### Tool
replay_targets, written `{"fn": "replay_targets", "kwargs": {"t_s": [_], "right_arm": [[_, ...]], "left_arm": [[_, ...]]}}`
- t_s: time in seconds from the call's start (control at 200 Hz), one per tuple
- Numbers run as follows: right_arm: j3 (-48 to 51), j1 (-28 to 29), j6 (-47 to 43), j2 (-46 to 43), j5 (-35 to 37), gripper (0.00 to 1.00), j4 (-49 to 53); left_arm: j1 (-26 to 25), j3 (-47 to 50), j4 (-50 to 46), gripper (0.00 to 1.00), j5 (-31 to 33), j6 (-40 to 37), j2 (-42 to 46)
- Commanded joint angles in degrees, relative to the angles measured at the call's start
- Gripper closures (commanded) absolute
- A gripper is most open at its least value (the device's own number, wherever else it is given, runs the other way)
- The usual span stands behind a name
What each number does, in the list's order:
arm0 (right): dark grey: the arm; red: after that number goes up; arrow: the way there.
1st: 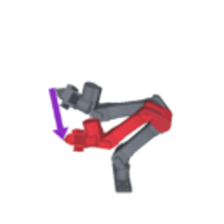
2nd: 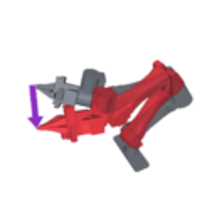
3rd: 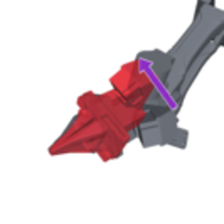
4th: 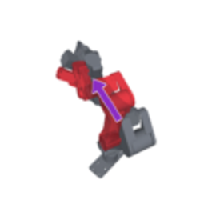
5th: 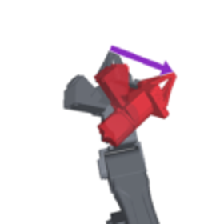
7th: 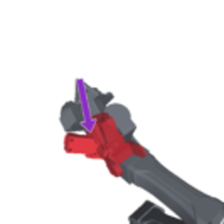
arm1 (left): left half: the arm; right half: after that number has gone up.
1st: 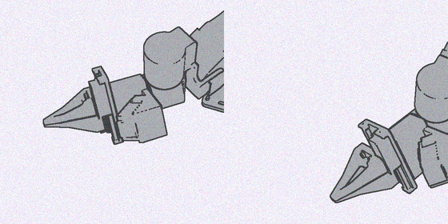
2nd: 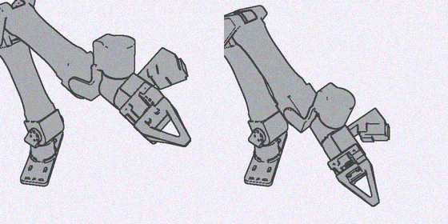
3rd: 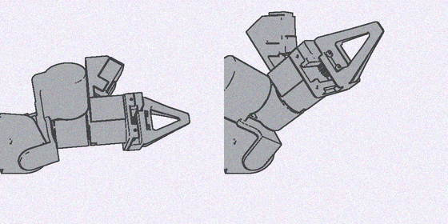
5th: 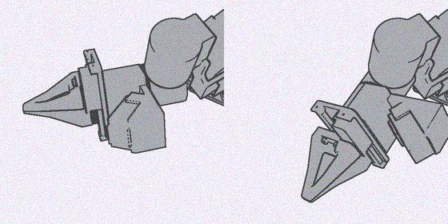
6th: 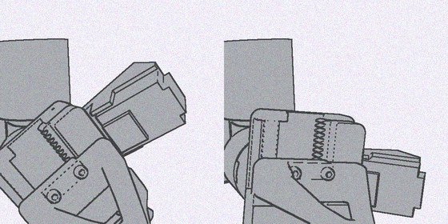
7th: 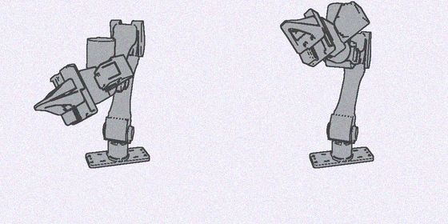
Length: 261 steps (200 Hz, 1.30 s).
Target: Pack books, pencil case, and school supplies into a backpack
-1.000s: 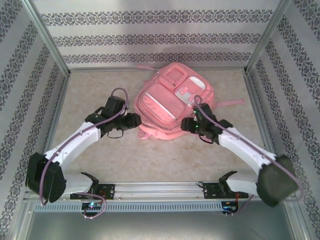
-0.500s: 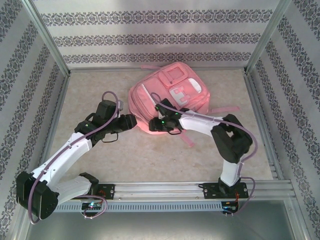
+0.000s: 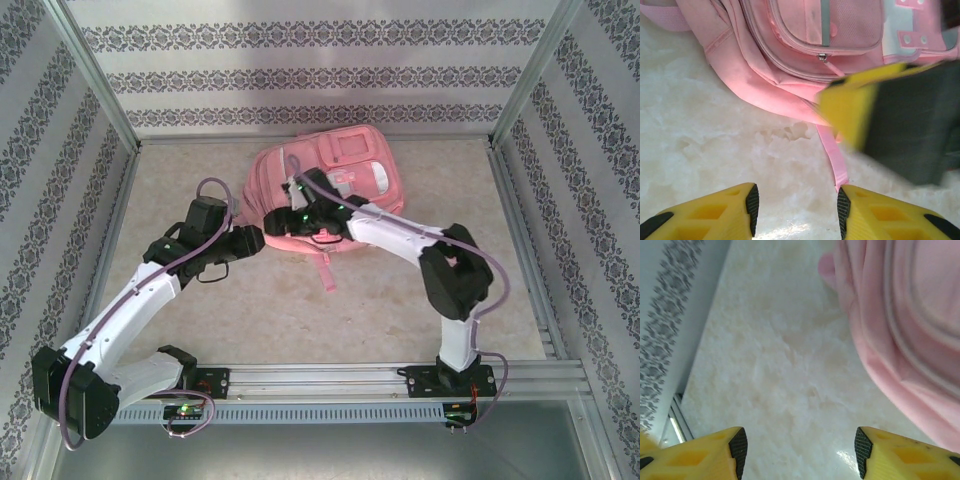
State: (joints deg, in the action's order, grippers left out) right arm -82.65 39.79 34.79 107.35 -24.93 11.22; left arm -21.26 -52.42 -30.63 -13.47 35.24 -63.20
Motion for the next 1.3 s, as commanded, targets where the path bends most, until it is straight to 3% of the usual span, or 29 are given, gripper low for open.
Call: {"fn": "replay_targets", "kwargs": {"t_s": [0.0,0.125,0.335,0.615,0.754,1.094,1.259,1.299], "right_arm": [[-2.06,-3.79,-3.96,-2.93,2.41,0.43,5.01],[-13.76,-5.95,-8.97,3.62,1.63,0.45,17.09],[-29.29,-7.72,-11.14,15.92,-1.66,0.45,26.18],[-36.53,-7.98,-10.37,23.56,-7.12,0.47,27.59],[-39.35,-7.58,-9.39,26.54,-10.78,0.55,26.26],[-47.00,-7.48,-8.51,32.89,-10.32,0.72,28.64],[-48.77,-7.57,-6.95,33.89,-10.23,0.99,29.82],[-48.15,-7.53,-5.78,32.90,-10.87,1.00,28.76]], "left_arm": [[0.54,-0.16,0.32,0.53,-1.16,-2.36,-1.15],[0.55,0.73,2.15,0.53,-2.36,-2.36,-1.75],[0.57,2.45,5.56,0.53,-4.89,-4.10,-0.55],[0.02,4.17,8.12,0.56,-7.26,-4.01,-4.13],[-0.49,5.04,9.12,0.56,-6.71,-3.17,-3.90],[-0.66,5.01,8.66,0.56,-5.49,-3.08,-4.06],[-4.42,2.45,7.62,0.56,-1.38,-3.62,-7.30],[-5.72,2.02,8.41,0.56,-0.61,-3.37,-8.75]]}}
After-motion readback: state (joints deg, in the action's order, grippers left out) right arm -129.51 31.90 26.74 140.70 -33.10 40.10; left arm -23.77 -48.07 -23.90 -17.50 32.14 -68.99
